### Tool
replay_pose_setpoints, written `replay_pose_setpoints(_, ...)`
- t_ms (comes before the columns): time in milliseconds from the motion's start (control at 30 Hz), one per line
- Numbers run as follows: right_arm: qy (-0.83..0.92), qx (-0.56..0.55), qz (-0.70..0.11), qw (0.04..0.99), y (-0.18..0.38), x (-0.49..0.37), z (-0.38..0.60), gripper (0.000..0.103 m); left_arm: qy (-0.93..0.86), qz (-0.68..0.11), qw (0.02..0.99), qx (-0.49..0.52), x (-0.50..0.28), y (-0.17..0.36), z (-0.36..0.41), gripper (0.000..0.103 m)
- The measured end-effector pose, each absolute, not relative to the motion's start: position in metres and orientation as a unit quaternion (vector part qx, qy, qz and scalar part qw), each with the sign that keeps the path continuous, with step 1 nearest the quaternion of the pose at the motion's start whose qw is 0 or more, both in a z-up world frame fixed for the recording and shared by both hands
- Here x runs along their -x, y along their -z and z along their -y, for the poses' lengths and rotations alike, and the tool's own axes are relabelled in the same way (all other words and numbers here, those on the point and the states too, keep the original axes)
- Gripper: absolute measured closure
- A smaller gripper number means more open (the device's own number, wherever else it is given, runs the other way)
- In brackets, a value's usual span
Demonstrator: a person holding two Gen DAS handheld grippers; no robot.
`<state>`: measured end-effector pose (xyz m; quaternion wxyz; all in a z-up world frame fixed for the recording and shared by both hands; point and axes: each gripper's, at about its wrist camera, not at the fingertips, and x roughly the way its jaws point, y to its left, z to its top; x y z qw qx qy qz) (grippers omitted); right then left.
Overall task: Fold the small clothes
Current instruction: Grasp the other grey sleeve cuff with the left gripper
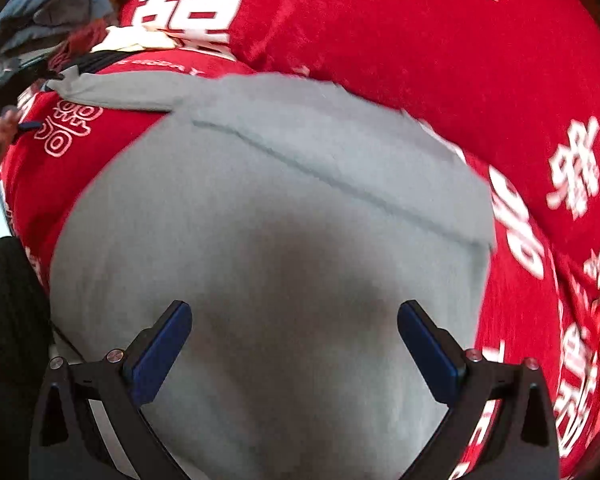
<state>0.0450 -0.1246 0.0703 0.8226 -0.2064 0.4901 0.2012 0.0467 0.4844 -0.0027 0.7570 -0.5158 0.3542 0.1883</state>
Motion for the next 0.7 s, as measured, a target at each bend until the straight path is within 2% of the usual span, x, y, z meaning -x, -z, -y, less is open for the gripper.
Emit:
replay_pose_setpoints(167, -0.218, 0.235, -0.474, 0.820, -0.075, -0.065, 0.084, 0.001, -0.180, -0.347, 0.765, 0.511, -0.082, 0.006, -0.509, 0.000)
replay_pose_setpoints(200, -0.222, 0.238, -0.470, 0.820, -0.077, -0.069, 0.076, 0.001, -0.176, -0.345, 0.774, 0.501, -0.089, 0.004, -0.508, 0.004)
replay_pose_setpoints(233, -0.224, 0.242, -0.465, 0.821, -0.079, -0.073, 0.070, 0.001, -0.170, -0.348, 0.778, 0.494, -0.094, 0.004, -0.508, 0.014)
replay_pose_setpoints(267, -0.225, 0.246, -0.459, 0.823, -0.081, -0.077, 0.064, 0.001, -0.167, -0.361, 0.780, 0.483, -0.101, 0.005, -0.504, 0.056)
replay_pose_setpoints(300, -0.225, 0.249, -0.450, 0.827, -0.084, -0.084, 0.058, 0.001, -0.163, -0.379, 0.777, 0.475, -0.111, 0.008, -0.510, 0.088)
replay_pose_setpoints(333, -0.223, 0.248, -0.447, 0.830, -0.086, -0.091, 0.052, 0.001, -0.162, -0.393, 0.776, 0.466, -0.118, 0.012, -0.506, 0.092)
replay_pose_setpoints(500, -0.200, 0.208, -0.454, 0.843, -0.086, -0.155, 0.033, 0.001, -0.219, -0.393, 0.808, 0.381, -0.112, -0.004, -0.487, 0.095)
replay_pose_setpoints(700, -0.146, 0.156, -0.503, 0.838, -0.042, -0.243, -0.018, 0.001, -0.215, -0.380, 0.834, 0.336, -0.108, -0.032, -0.481, 0.095)
